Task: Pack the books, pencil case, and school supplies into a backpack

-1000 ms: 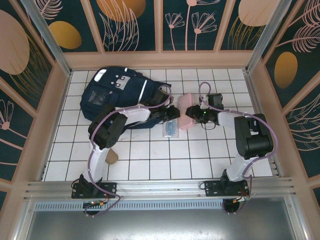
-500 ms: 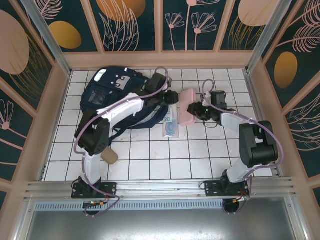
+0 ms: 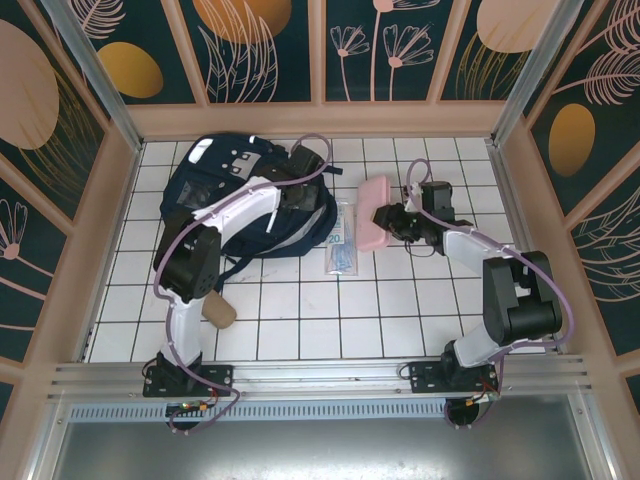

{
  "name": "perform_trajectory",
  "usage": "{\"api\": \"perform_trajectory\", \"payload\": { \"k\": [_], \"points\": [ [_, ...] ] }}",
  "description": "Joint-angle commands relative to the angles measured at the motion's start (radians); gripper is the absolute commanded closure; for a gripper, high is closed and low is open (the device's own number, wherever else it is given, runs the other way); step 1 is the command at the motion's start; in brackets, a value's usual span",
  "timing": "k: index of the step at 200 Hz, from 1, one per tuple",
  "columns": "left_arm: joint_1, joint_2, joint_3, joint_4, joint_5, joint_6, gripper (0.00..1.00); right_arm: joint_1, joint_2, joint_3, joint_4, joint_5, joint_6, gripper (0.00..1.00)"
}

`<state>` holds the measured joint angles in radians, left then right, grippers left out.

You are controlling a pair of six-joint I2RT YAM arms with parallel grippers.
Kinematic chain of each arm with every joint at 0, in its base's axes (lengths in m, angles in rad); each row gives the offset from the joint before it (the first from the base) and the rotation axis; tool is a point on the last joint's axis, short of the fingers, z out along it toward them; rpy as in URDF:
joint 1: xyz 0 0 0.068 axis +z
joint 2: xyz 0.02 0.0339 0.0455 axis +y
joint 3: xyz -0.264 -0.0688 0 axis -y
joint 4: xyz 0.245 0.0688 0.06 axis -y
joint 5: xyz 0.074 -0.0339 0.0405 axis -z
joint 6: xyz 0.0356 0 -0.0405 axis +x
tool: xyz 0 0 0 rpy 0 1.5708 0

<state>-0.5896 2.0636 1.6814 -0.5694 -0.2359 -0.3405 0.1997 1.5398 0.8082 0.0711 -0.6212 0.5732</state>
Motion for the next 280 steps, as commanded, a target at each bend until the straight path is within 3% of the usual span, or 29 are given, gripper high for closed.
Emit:
{"api": "perform_trajectory", "payload": {
  "k": [1,15,45,81,141,207,280],
  "points": [
    [-0.004,0.036,0.009,-0.05,-0.096,0.055,0.51,0.02,-0.048,-0.009,0.055,-0.017,0.029,0.7],
    [-0.005,0.041,0.004,-0.049,-0.141,0.066,0.55,0.032,-0.054,-0.01,0.065,-0.016,0.043,0.7],
    [-0.005,0.02,-0.008,-0.026,-0.194,0.083,1.0,0.065,-0.06,-0.002,0.091,-0.012,0.079,0.7],
    [0.011,-0.072,0.023,-0.026,-0.201,0.071,1.0,0.12,-0.045,0.008,0.192,-0.002,0.168,0.71],
    [0.114,-0.251,0.094,-0.022,-0.044,0.051,1.0,0.24,0.071,0.097,0.372,0.081,0.327,0.71],
    [0.221,-0.318,0.118,0.003,0.151,-0.006,1.0,0.39,0.363,0.354,0.431,0.206,0.451,0.72],
    [0.226,-0.328,0.121,0.003,0.177,-0.031,1.0,0.5,0.672,0.628,0.4,0.368,0.624,0.71]
  ]
}}
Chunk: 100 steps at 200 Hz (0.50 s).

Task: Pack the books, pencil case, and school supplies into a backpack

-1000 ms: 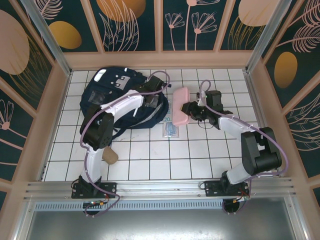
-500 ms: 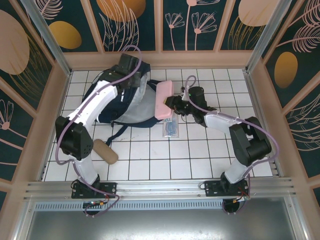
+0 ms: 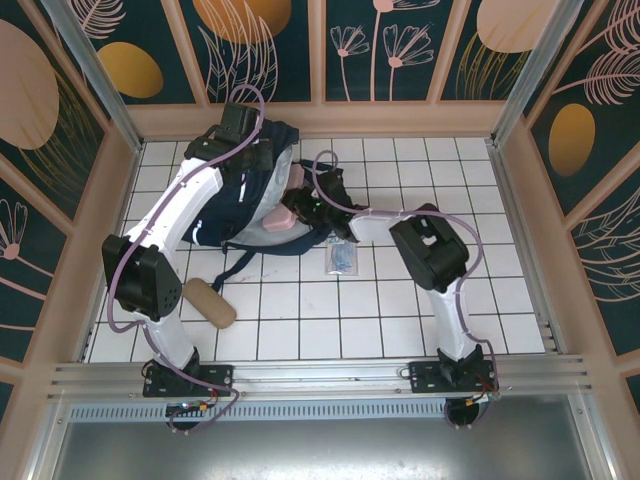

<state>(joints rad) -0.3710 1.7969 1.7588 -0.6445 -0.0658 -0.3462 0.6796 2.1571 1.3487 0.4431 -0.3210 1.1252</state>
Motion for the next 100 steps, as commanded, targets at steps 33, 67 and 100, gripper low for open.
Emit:
{"api": "perform_trajectory", "payload": {
  "k": [33,67,100],
  "points": [
    [0.009,-0.058,0.039,0.069,0.005,-0.04,1.0,0.039,0.17,0.187,0.079,0.033,0.147,0.71],
    [0.009,-0.057,0.033,0.069,0.015,-0.045,1.0,0.053,0.253,0.282,0.096,-0.004,0.202,0.63],
    [0.009,-0.058,0.021,0.069,0.012,-0.039,1.0,0.057,0.188,0.272,-0.072,0.053,0.097,0.39]
  ]
}}
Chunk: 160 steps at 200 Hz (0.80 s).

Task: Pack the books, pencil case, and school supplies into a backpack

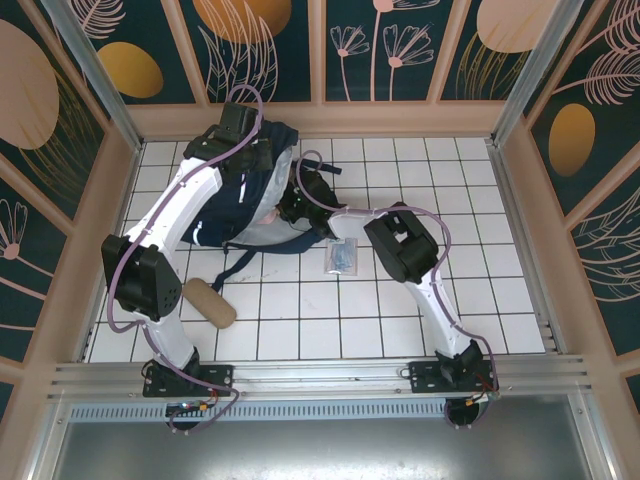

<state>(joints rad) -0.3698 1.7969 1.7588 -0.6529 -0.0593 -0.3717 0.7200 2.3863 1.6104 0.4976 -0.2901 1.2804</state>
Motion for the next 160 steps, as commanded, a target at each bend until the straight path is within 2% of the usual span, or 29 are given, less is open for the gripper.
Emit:
{"api": "perform_trajectory", "payload": {
  "k": [1,32,64,115,160],
  "points": [
    [0.008,-0.058,0.021,0.078,0.006,-0.014,1.0,0.017,-0.044,0.01,-0.133,0.025,-0.061,0.39],
    [0.009,-0.053,0.013,0.092,0.012,-0.016,1.0,0.015,-0.116,0.003,-0.299,0.083,-0.158,0.29],
    [0.009,-0.045,0.007,0.098,0.015,-0.013,1.0,0.015,-0.159,0.048,-0.494,0.138,-0.261,0.26],
    [0.008,-0.049,-0.043,0.12,0.023,-0.004,1.0,0.001,-0.331,-0.07,-0.591,0.211,-0.356,0.28],
    [0.009,-0.055,-0.108,0.152,0.085,-0.016,1.0,-0.022,-0.533,-0.292,-0.64,0.271,-0.437,0.35]
  ]
}}
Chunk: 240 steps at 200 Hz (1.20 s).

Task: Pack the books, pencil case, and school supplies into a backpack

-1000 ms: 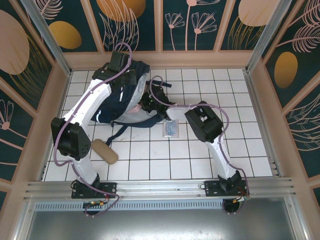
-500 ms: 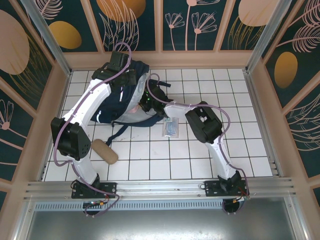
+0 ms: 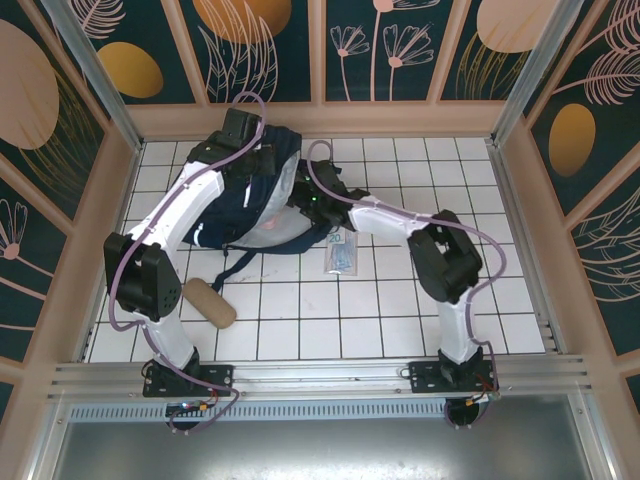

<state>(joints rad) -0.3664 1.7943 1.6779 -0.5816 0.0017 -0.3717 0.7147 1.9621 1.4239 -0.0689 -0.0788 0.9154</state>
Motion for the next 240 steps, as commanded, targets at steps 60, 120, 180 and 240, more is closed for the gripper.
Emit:
{"api": "perform_trajectory", "payload": {
  "k": [60,120,180,240],
  "points": [
    [0.004,-0.058,-0.108,0.135,0.136,-0.08,0.73,-0.083,-0.356,-0.457,-0.07,0.089,-0.101,0.39],
    [-0.084,-0.141,-0.309,0.232,0.198,-0.166,0.75,-0.209,-0.399,-0.63,0.071,-0.068,-0.169,0.5],
    [-0.249,-0.086,-0.55,0.404,0.193,-0.264,0.9,-0.254,-0.304,-0.64,0.172,-0.194,-0.217,0.57],
    [-0.303,0.074,-0.605,0.469,0.173,-0.275,0.91,-0.255,-0.244,-0.647,0.226,-0.246,-0.204,0.57]
  ]
}}
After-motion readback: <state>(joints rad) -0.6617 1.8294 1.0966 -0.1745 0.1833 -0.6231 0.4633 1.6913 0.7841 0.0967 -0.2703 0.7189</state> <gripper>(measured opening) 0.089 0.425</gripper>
